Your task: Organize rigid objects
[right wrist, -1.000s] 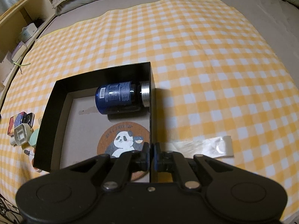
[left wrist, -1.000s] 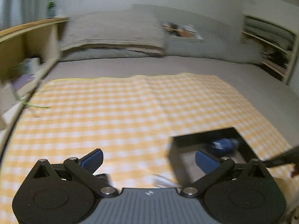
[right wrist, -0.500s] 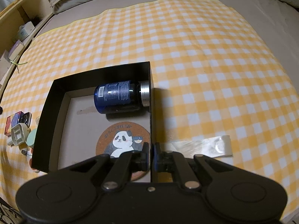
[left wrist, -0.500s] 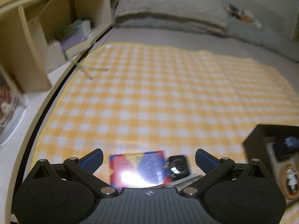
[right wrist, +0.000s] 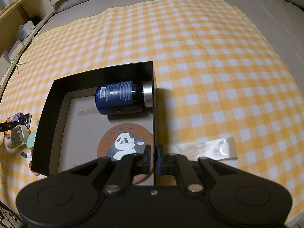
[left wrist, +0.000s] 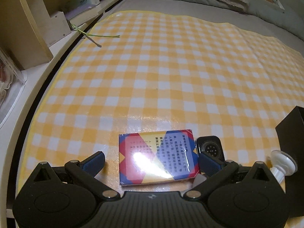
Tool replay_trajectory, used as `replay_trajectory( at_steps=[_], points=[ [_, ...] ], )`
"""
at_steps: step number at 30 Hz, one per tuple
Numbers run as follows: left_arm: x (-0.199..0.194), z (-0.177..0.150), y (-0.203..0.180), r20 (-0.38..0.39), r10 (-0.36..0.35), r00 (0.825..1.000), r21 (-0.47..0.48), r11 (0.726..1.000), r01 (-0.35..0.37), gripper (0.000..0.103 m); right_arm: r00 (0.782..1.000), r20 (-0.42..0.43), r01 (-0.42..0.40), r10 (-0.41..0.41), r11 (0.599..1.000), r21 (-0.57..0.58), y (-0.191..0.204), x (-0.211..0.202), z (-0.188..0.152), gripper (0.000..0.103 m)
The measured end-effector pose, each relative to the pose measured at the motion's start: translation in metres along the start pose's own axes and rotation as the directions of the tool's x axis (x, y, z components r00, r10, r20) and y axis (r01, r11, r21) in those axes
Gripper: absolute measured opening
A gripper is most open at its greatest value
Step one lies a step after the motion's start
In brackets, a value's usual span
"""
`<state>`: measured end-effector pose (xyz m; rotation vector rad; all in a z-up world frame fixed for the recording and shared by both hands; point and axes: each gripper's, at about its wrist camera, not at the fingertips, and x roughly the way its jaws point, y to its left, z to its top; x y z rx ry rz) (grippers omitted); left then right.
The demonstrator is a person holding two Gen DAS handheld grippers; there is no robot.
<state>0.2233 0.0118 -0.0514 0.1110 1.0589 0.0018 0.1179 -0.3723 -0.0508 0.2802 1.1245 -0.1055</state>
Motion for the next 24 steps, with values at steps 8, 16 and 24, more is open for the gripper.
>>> replay_trajectory(
  at_steps=[8, 16, 24],
  points=[
    [0.01, 0.003, 0.019, 0.011, -0.01, 1.0, -0.003, 1.0, 0.01, 0.103, 1.0, -0.003, -0.001, 0.001, 1.0, -0.003, 0.0, 0.001, 0.001, 0.009],
    [0.02, 0.012, 0.037, -0.01, -0.026, 1.0, -0.105, 0.994, 0.025, 0.097, 1.0, -0.01, -0.004, 0.004, 1.0, -0.001, 0.0, 0.004, 0.0, 0.01],
    [0.022, 0.008, 0.027, -0.009, 0.001, 1.0, -0.119, 0.993, -0.002, 0.091, 1.0, 0.001, 0.005, -0.005, 1.0, 0.009, 0.0, 0.003, 0.003, 0.009]
  ],
)
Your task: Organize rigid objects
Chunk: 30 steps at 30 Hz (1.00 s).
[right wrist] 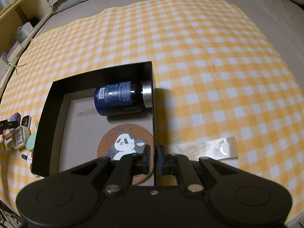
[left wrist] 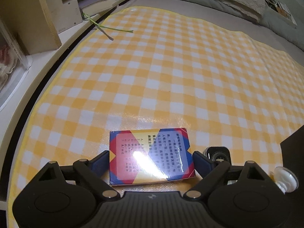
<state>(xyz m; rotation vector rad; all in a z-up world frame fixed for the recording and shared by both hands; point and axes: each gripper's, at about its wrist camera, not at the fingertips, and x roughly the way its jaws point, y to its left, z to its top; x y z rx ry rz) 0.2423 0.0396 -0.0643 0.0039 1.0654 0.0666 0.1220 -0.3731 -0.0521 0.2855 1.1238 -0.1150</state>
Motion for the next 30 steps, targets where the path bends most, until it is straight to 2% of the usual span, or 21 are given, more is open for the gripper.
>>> replay_trajectory(
  at_steps=[3, 8, 15, 16, 17, 18, 20, 23, 24, 26, 30],
  points=[
    [-0.005, -0.003, 0.0, 0.009, -0.012, 1.0, -0.022, 1.0, 0.012, 0.091, 1.0, 0.006, -0.009, 0.009, 1.0, 0.017, -0.002, -0.002, 0.002, 0.005],
    [-0.012, -0.003, 0.006, 0.018, -0.054, 0.998, -0.078, 0.995, 0.055, 0.091, 1.0, 0.006, -0.004, 0.004, 1.0, 0.004, -0.002, -0.003, 0.001, 0.004],
    [-0.029, 0.004, 0.001, 0.088, -0.084, 0.993, -0.094, 0.991, 0.092, 0.089, 1.0, 0.007, 0.002, -0.002, 1.0, -0.001, 0.001, -0.004, 0.0, 0.004],
    [-0.034, 0.005, -0.003, 0.102, -0.084, 0.991, -0.093, 0.991, 0.093, 0.066, 1.0, 0.007, 0.002, -0.002, 1.0, -0.002, 0.001, -0.004, 0.0, 0.004],
    [-0.038, 0.006, -0.006, 0.107, -0.088, 0.99, -0.084, 0.992, 0.097, 0.048, 1.0, 0.007, 0.004, -0.004, 1.0, -0.003, 0.002, -0.004, -0.001, 0.004],
    [-0.04, 0.008, -0.009, 0.106, -0.116, 0.988, -0.086, 0.988, 0.126, 0.046, 1.0, 0.007, 0.004, -0.004, 1.0, -0.003, 0.001, -0.004, 0.0, 0.004],
    [-0.042, 0.01, -0.015, 0.09, -0.175, 0.98, -0.103, 0.977, 0.184, 0.047, 1.0, 0.006, 0.005, -0.005, 1.0, -0.002, 0.001, -0.004, 0.0, 0.004],
    [-0.045, 0.009, -0.031, 0.099, -0.159, 0.982, -0.054, 0.985, 0.165, 0.052, 1.0, 0.006, 0.004, -0.004, 1.0, -0.002, 0.001, -0.004, 0.0, 0.004],
    [-0.044, 0.01, -0.033, 0.093, -0.155, 0.984, -0.054, 0.986, 0.16, 0.057, 1.0, 0.007, 0.004, -0.004, 1.0, -0.001, 0.001, -0.004, 0.0, 0.004],
    [-0.04, 0.01, -0.034, 0.072, -0.15, 0.986, -0.062, 0.986, 0.155, 0.079, 1.0, 0.007, 0.003, -0.003, 1.0, -0.002, 0.001, -0.004, 0.0, 0.004],
    [-0.033, 0.01, -0.037, 0.038, -0.15, 0.988, -0.084, 0.985, 0.153, 0.087, 1.0, 0.006, 0.003, -0.003, 1.0, 0.0, 0.0, -0.004, 0.0, 0.004]
  ],
)
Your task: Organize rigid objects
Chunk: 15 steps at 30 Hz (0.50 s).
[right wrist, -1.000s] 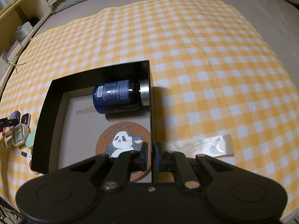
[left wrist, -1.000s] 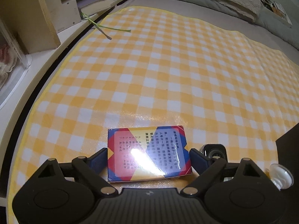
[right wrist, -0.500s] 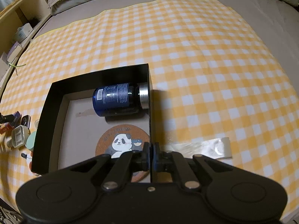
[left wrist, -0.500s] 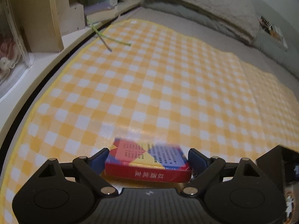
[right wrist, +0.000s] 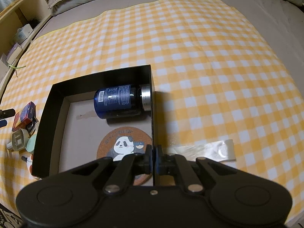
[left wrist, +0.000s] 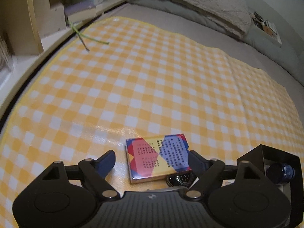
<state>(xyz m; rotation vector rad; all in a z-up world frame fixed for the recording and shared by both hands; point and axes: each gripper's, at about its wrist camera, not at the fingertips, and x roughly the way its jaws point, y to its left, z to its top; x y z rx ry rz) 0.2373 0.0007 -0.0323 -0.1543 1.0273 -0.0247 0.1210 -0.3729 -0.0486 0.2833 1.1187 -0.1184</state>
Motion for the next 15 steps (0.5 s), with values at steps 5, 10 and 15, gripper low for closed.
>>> replay_trajectory(
  at_steps=[5, 10, 15],
  points=[
    [0.017, 0.005, -0.005, -0.046, 0.012, 0.999, -0.081, 0.997, -0.015, 0.096, 1.0, -0.002, 0.007, -0.007, 1.0, -0.004, 0.0, 0.0, 0.0, 0.004],
    [0.033, 0.011, -0.019, -0.053, 0.069, 0.996, -0.065, 0.995, -0.072, 0.097, 1.0, -0.005, 0.003, -0.003, 1.0, 0.001, 0.0, 0.001, 0.001, 0.004],
    [0.048, 0.009, -0.031, -0.069, 0.124, 0.99, -0.024, 0.992, -0.126, 0.097, 1.0, -0.006, 0.001, -0.001, 1.0, 0.002, 0.0, 0.001, 0.001, 0.004]
  ],
)
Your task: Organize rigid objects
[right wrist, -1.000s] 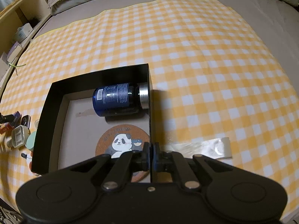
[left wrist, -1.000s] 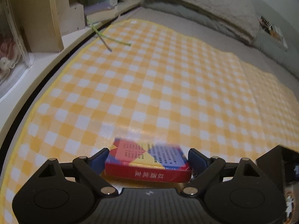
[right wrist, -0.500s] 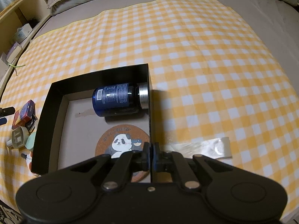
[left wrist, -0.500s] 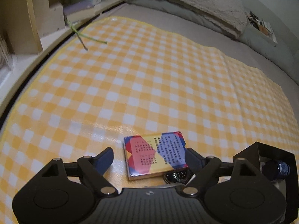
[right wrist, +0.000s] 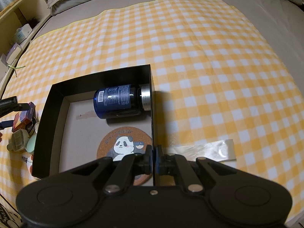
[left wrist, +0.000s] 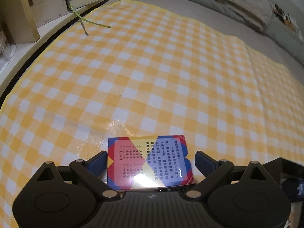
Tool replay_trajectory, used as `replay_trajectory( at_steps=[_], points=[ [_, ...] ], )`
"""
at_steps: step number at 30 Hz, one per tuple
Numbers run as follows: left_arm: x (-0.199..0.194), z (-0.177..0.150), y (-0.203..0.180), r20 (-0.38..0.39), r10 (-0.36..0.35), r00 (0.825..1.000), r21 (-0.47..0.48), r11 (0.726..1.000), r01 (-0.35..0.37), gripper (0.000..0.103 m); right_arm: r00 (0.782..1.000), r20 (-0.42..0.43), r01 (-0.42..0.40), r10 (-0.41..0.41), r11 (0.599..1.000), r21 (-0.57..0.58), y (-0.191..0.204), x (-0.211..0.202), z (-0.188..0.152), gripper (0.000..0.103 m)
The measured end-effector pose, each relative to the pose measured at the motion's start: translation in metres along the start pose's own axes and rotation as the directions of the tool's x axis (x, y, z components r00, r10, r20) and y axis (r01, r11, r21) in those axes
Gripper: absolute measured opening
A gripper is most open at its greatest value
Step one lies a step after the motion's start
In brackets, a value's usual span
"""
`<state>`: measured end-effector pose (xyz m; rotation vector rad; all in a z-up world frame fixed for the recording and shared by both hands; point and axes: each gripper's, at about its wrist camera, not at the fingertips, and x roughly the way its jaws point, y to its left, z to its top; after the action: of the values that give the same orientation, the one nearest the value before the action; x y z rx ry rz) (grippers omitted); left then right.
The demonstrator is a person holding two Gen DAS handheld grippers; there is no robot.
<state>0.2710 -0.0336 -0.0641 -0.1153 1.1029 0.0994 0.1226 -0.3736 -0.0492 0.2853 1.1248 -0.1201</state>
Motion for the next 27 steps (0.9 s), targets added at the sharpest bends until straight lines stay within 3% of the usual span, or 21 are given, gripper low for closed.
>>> replay_trajectory(
  at_steps=[9, 15, 16, 17, 19, 22, 24, 25, 27],
  points=[
    [-0.005, -0.009, 0.003, 0.017, -0.042, 0.999, 0.042, 0.998, 0.041, 0.093, 1.0, -0.008, -0.002, 0.002, 1.0, -0.008, 0.0, 0.003, 0.001, 0.005],
    [-0.033, -0.016, -0.005, 0.049, -0.155, 0.987, 0.034, 0.988, 0.154, 0.09, 1.0, -0.01, 0.001, -0.001, 1.0, -0.01, 0.001, 0.004, 0.002, 0.004],
    [-0.041, -0.017, -0.009, 0.068, -0.168, 0.983, 0.041, 0.985, 0.166, 0.064, 1.0, -0.011, 0.002, -0.002, 1.0, -0.009, 0.001, 0.005, 0.002, 0.004],
    [-0.048, -0.018, -0.013, 0.077, -0.199, 0.977, 0.047, 0.979, 0.196, 0.052, 1.0, -0.011, 0.003, -0.003, 1.0, -0.01, 0.002, 0.005, 0.002, 0.005],
    [-0.058, -0.017, -0.018, 0.058, -0.291, 0.955, 0.018, 0.957, 0.29, 0.052, 1.0, -0.012, 0.006, -0.006, 1.0, -0.011, 0.002, 0.005, 0.003, 0.004],
    [-0.07, -0.019, -0.036, 0.069, -0.316, 0.946, 0.075, 0.947, 0.311, 0.054, 1.0, -0.01, 0.007, -0.007, 1.0, -0.012, 0.002, 0.006, 0.002, 0.004],
    [-0.071, -0.019, -0.045, 0.071, -0.311, 0.948, 0.105, 0.947, 0.303, 0.068, 1.0, -0.012, 0.011, -0.011, 1.0, -0.011, 0.002, 0.006, 0.003, 0.004],
    [-0.069, -0.019, -0.049, 0.066, -0.299, 0.952, 0.117, 0.95, 0.29, 0.085, 1.0, -0.012, 0.009, -0.01, 1.0, -0.01, 0.002, 0.006, 0.003, 0.004],
    [-0.065, -0.018, -0.056, 0.071, -0.278, 0.958, 0.156, 0.952, 0.265, 0.089, 1.0, -0.012, 0.011, -0.011, 1.0, -0.011, 0.002, 0.006, 0.002, 0.004]
  ],
)
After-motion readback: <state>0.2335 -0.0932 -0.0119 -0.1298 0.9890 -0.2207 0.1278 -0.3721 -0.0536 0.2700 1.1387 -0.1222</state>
